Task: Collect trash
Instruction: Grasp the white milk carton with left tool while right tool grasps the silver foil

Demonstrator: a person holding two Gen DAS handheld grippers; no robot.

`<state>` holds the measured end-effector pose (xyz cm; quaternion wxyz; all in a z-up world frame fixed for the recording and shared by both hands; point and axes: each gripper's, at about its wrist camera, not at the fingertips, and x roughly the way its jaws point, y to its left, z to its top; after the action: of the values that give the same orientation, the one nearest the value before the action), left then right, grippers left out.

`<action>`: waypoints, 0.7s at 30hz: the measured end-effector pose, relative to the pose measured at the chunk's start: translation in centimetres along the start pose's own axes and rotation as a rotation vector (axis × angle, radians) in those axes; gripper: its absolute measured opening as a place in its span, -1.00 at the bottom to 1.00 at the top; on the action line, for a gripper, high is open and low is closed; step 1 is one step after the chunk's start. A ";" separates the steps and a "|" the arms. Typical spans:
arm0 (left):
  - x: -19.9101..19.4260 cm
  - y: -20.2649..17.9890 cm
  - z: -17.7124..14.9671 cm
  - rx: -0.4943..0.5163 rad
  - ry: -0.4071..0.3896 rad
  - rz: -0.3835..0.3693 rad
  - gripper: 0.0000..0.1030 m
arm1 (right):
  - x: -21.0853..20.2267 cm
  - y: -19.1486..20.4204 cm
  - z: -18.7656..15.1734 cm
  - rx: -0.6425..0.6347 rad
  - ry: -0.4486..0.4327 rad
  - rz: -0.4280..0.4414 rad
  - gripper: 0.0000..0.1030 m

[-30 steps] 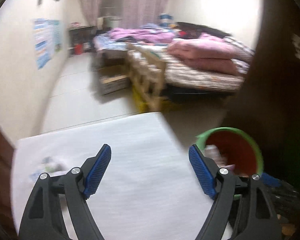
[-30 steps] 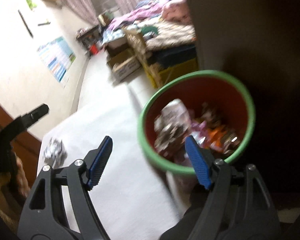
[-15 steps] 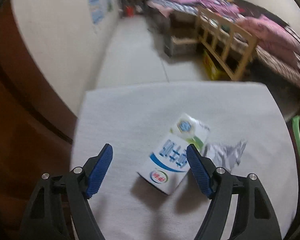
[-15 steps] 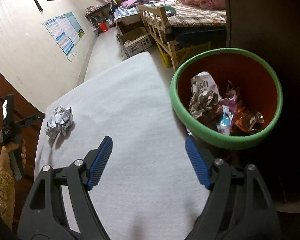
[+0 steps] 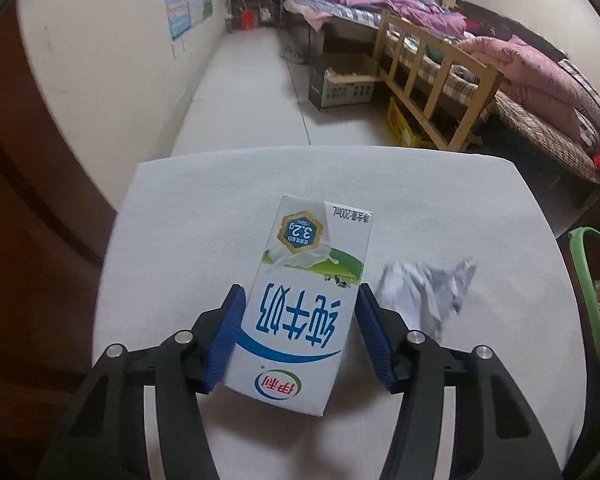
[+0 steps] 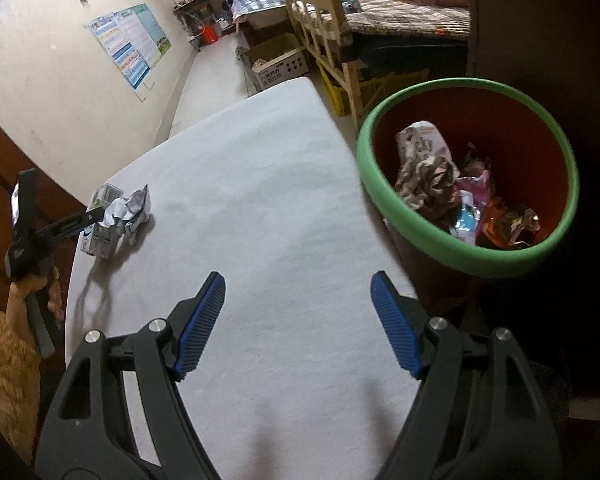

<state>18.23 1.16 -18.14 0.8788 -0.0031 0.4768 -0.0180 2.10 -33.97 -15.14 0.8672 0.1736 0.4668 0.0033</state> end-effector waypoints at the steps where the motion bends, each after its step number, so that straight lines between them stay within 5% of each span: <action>1: -0.6 0.0 -0.7 -0.006 -0.004 0.004 0.04 | 0.0 0.4 0.0 -0.008 0.003 0.002 0.43; 12: -7.0 1.4 -10.7 -0.078 -0.004 -0.032 0.04 | 2.4 6.1 0.8 -0.081 0.073 0.088 0.43; 21: -7.4 3.6 -11.8 -0.118 -0.023 -0.011 0.05 | 8.3 14.3 3.8 -0.044 0.177 0.214 0.52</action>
<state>4.39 5.14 -18.51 0.8825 -0.0575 0.4667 0.0054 12.10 -20.30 -15.61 0.8209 0.2022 0.5200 0.1213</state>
